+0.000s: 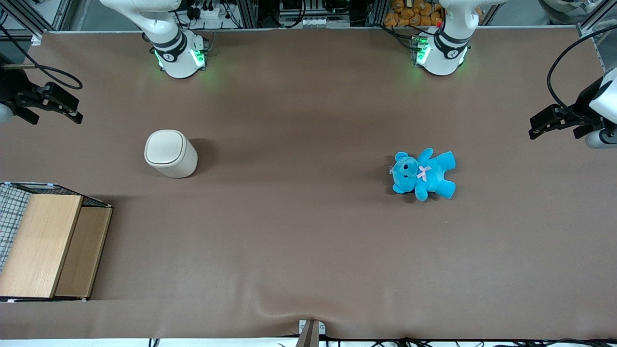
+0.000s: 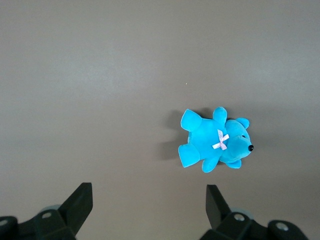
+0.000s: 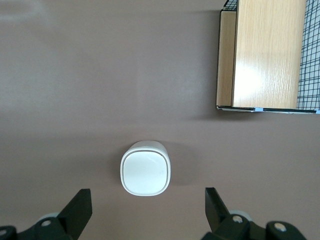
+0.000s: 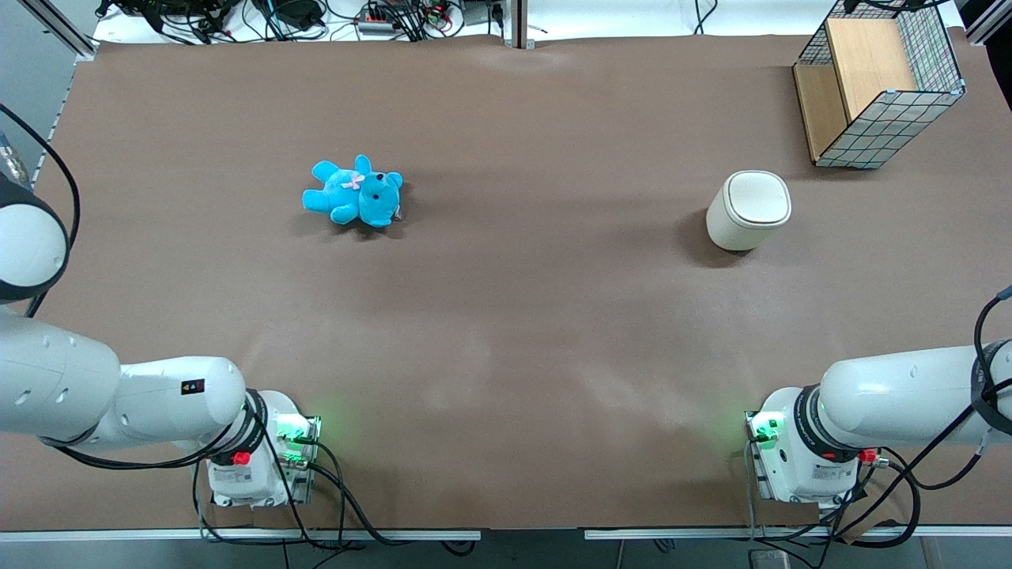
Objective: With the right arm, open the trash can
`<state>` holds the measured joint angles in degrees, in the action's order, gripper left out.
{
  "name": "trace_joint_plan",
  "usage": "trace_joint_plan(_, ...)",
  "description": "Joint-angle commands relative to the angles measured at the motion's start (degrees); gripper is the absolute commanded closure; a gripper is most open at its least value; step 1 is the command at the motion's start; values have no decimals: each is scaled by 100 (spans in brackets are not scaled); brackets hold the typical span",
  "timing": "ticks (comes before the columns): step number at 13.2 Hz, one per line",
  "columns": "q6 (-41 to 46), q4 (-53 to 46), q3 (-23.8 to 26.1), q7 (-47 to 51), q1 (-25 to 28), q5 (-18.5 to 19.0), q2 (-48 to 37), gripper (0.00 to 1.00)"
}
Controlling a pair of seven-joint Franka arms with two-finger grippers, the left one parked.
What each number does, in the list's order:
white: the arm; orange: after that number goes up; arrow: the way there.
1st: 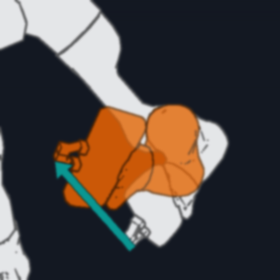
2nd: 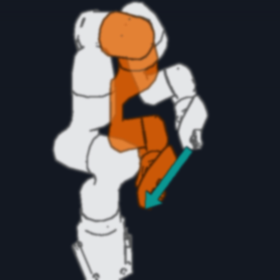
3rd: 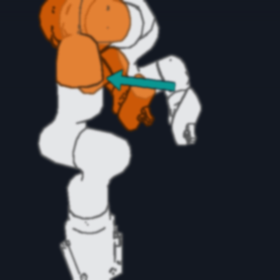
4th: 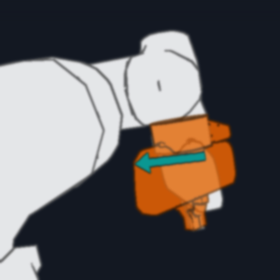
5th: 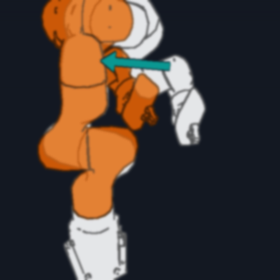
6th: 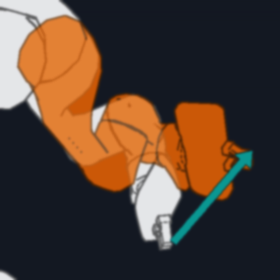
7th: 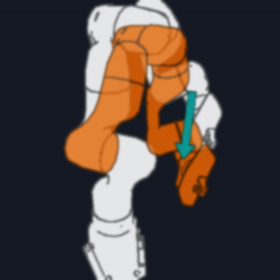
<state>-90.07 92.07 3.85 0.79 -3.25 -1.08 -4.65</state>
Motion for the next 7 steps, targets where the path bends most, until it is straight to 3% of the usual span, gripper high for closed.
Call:
trace_joint_plan(1, 51, -119, -7, -44, 17, 99, 87, 0)
trace_joint_plan(7, 78, -111, -7, -26, 35, 81, 332, 0)
